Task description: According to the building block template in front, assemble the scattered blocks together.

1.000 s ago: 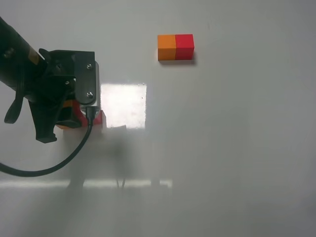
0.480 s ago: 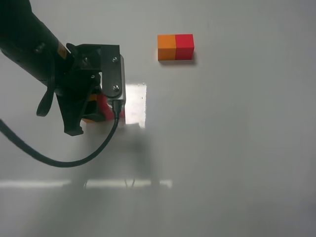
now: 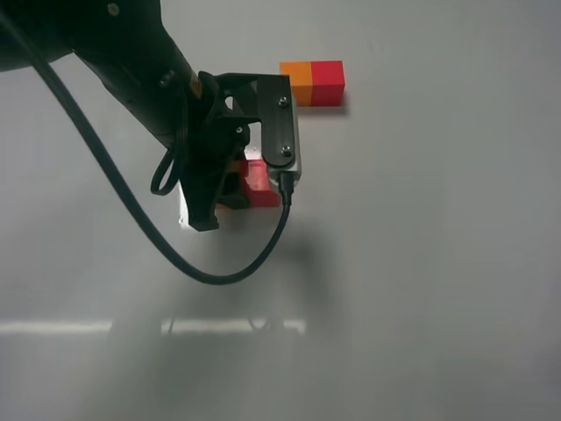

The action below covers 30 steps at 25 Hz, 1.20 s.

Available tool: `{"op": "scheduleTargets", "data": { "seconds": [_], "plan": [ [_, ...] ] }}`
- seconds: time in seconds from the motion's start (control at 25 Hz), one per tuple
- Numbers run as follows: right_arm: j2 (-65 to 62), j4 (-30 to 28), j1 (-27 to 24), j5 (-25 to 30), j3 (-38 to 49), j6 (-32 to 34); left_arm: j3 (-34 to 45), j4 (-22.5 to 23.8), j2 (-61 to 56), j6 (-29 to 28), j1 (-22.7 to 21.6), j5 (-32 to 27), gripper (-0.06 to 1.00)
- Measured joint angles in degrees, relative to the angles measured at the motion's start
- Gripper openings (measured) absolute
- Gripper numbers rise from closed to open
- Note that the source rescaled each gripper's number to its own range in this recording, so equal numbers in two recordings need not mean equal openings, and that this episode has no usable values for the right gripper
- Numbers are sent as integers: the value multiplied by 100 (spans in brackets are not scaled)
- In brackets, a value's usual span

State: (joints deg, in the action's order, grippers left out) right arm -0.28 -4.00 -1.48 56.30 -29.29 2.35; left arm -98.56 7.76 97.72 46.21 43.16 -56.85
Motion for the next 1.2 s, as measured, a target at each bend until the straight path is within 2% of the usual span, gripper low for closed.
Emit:
{"op": "scheduleTargets", "data": {
  "seconds": [0.6,1.2],
  "plan": [
    [0,0,0,0,0,0,-1147,-43,876,-257,481,-255,0],
    [0,0,0,0,0,6,-1204,-58,947,-280,544,-230,0]
  ]
}}
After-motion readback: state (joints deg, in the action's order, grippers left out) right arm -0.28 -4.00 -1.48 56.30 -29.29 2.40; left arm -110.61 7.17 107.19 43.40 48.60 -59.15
